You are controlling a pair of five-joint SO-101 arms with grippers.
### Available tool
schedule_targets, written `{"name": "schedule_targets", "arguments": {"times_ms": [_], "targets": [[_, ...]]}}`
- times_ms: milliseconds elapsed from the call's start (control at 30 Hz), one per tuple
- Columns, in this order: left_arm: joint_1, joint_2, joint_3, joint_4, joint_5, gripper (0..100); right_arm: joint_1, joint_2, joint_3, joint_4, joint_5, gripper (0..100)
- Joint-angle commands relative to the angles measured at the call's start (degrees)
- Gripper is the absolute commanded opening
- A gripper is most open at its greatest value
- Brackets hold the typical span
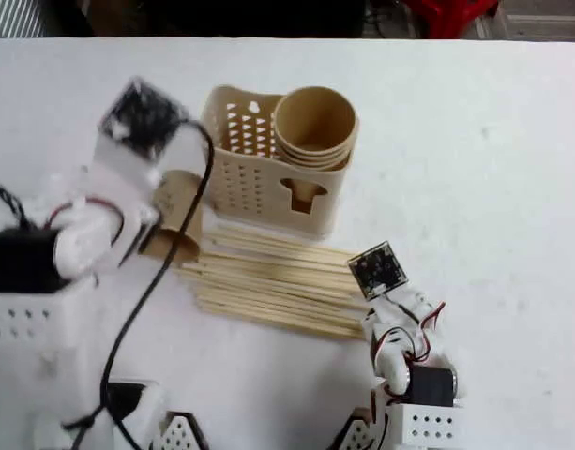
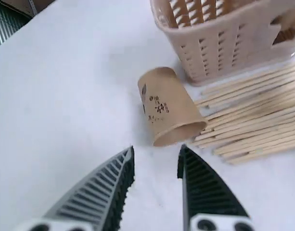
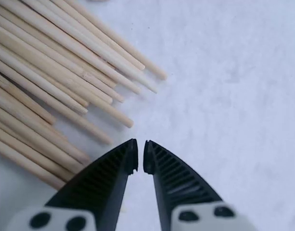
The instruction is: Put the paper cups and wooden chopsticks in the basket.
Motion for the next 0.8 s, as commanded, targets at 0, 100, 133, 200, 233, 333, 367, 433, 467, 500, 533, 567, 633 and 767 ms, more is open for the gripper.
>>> {"name": "schedule_targets", "arguments": {"times_ms": [0, 100, 133, 200, 233, 333, 367, 433, 467, 500, 533, 567, 633, 767], "targets": [[-4.97, -11.74, 20.57, -10.20, -5.80, 17, 0.13, -0.48, 0.53, -0.40, 2.37, 4.2], [-9.01, -17.27, 34.37, -19.60, -9.67, 22, 0.13, -0.48, 0.53, -0.22, 2.37, 4.2], [-10.15, -18.42, 38.33, -22.51, -10.99, 23, 0.13, -0.48, 0.53, -0.22, 2.37, 4.2], [-11.74, -19.74, 44.66, -27.69, -13.10, 24, 0.13, -0.48, 0.53, -0.22, 2.37, 4.2], [-12.18, -19.82, 47.03, -30.07, -13.71, 24, 0.13, -0.48, 0.53, -0.22, 2.37, 4.2], [-12.18, -19.74, 52.13, -35.60, -14.42, 24, 0.13, -0.48, 0.53, -0.22, 2.37, 4.2], [-12.09, -19.74, 53.27, -37.19, -14.95, 24, 0.13, -0.48, 0.53, -0.22, 2.37, 4.2], [-12.09, -19.74, 55.47, -40.79, -15.12, 24, 0.13, -0.48, 0.53, -0.22, 2.37, 4.2], [-12.09, -19.74, 56.62, -42.73, -15.21, 24, 0.13, -0.48, 0.53, -0.22, 2.37, 4.2], [-12.00, -19.74, 57.76, -44.84, -15.21, 24, 0.13, -0.48, 0.53, -0.22, 2.37, 4.2], [-12.00, -19.65, 59.08, -47.30, -15.21, 24, 0.13, -0.48, 0.53, -0.13, 2.37, 4.2], [-12.00, -19.56, 60.40, -49.76, -15.21, 24, 0.13, -0.48, 0.53, -0.13, 2.37, 4.2], [-11.82, -18.51, 62.51, -54.95, -15.03, 24, 0.13, -0.48, 0.53, -0.13, 2.46, 4.2], [-11.82, -12.97, 63.74, -63.74, -13.98, 24, 0.13, -0.48, 0.53, -0.13, 2.46, 4.2]]}}
